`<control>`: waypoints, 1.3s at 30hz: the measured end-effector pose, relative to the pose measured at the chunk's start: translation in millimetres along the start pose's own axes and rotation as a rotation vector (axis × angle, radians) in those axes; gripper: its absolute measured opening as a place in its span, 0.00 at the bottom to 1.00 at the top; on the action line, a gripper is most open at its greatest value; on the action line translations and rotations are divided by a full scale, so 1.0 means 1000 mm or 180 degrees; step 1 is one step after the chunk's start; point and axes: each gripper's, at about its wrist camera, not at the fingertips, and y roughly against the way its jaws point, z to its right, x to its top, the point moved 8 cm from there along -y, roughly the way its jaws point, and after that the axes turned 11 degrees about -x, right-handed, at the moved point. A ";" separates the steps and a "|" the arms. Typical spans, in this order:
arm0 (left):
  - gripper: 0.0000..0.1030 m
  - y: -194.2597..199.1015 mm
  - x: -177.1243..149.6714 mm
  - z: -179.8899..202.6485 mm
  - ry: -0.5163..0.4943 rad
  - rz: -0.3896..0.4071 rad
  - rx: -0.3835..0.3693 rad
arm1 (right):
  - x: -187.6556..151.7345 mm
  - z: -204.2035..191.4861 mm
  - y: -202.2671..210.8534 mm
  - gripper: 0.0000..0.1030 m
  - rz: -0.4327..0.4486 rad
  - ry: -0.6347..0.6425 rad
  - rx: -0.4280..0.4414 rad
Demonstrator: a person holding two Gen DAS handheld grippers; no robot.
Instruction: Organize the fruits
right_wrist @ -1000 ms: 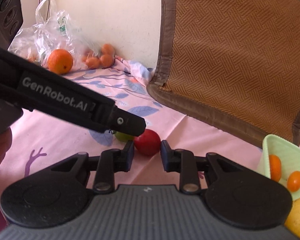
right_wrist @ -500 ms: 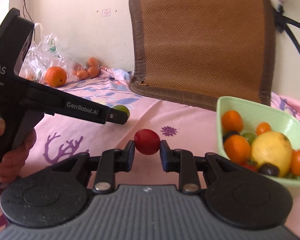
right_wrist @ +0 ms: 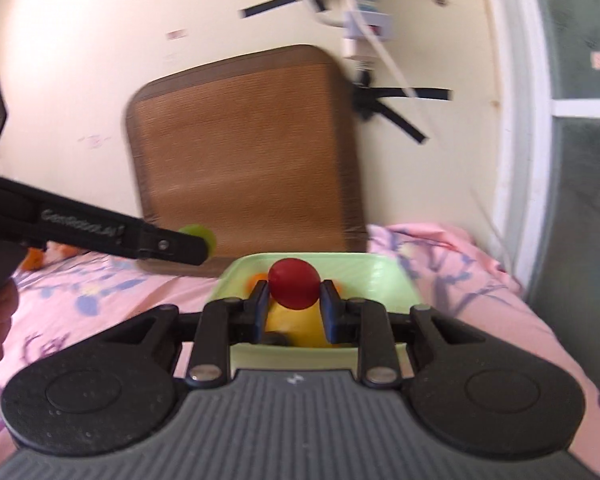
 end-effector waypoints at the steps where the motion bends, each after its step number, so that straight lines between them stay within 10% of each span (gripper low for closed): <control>1: 0.27 -0.011 0.004 0.002 -0.0003 -0.0028 -0.0003 | 0.001 0.005 -0.009 0.29 -0.0047 -0.0043 0.0003; 15: 0.34 -0.087 0.000 -0.006 0.0056 -0.0362 0.0305 | -0.011 0.012 -0.042 0.32 -0.0156 -0.0170 0.0079; 39: 0.65 0.075 -0.092 0.034 0.0193 -0.0050 0.1105 | -0.064 -0.022 0.077 0.47 -0.0111 -0.0934 -0.0309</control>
